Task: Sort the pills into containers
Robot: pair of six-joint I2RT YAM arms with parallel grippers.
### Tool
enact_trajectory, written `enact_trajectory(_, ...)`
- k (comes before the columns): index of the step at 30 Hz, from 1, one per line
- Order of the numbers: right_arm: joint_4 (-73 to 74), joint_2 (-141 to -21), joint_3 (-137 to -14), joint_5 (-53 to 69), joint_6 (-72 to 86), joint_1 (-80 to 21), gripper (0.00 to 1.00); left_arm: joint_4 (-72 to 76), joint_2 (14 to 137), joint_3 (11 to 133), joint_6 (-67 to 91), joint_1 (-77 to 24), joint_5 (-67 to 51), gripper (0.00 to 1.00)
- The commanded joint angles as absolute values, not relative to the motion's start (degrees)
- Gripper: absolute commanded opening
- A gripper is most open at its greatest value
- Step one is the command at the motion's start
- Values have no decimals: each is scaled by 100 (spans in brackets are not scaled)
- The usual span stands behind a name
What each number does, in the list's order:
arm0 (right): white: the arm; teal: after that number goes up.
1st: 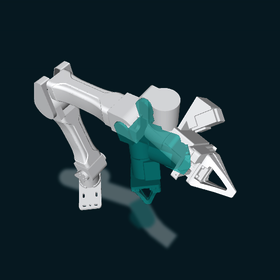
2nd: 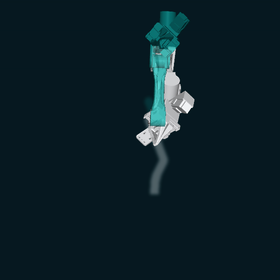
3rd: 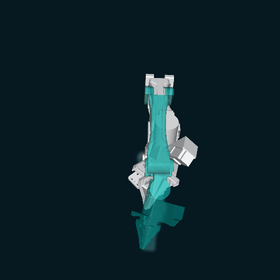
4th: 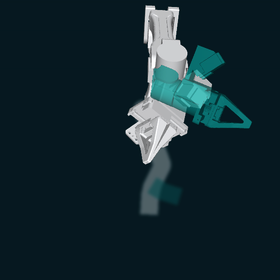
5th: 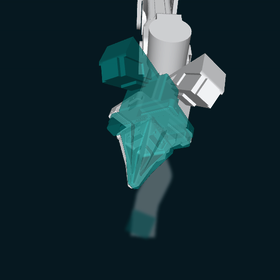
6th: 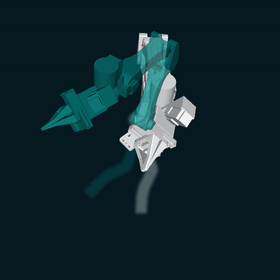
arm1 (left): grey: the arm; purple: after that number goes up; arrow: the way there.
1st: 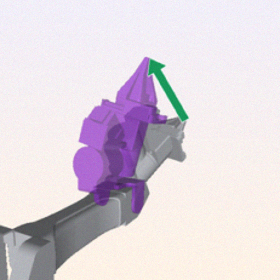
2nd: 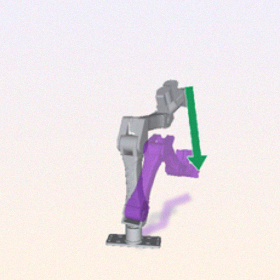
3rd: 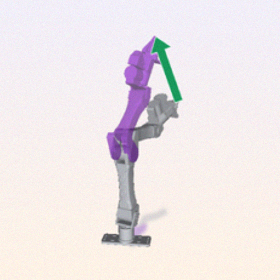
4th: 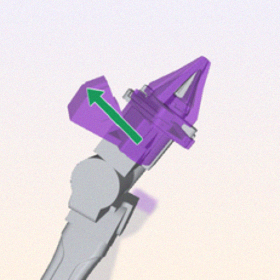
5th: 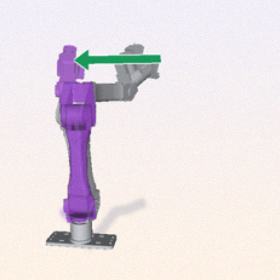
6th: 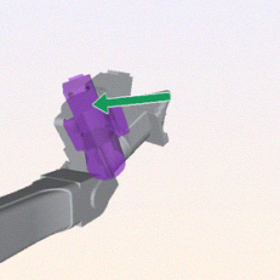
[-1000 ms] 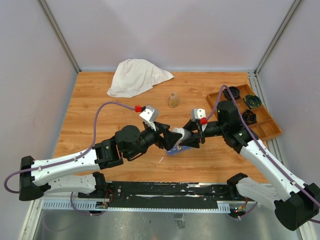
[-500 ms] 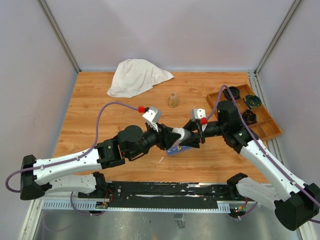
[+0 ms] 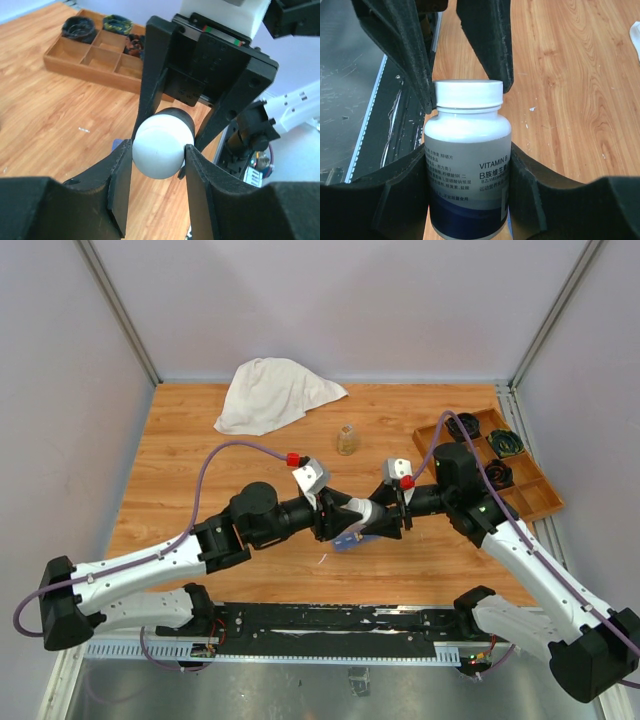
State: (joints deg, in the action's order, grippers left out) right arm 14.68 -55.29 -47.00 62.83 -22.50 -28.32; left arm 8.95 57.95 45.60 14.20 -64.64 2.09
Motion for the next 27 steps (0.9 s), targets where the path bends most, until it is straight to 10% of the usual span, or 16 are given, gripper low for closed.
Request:
enact_trajectory(1, 1116, -5434, -4766, 6408, -2268, -2698, 2, 1214, 5922, 4319, 293, -6115, -2467, 24)
enact_trajectory(10, 1114, -5432, -4768, 6425, -2268, -2698, 2, -137, 6161, 4754, -2749, -5858, -3704, 26)
enact_trajectory(23, 1116, -5423, -4764, 6434, -2268, -2689, 2, 1334, 5948, 4825, -1925, -5115, -3597, 99)
enact_trajectory(27, 1129, -5423, -4764, 6437, -2276, -2689, 2, 1820, 5556, 4541, -1234, -5115, -3011, 99)
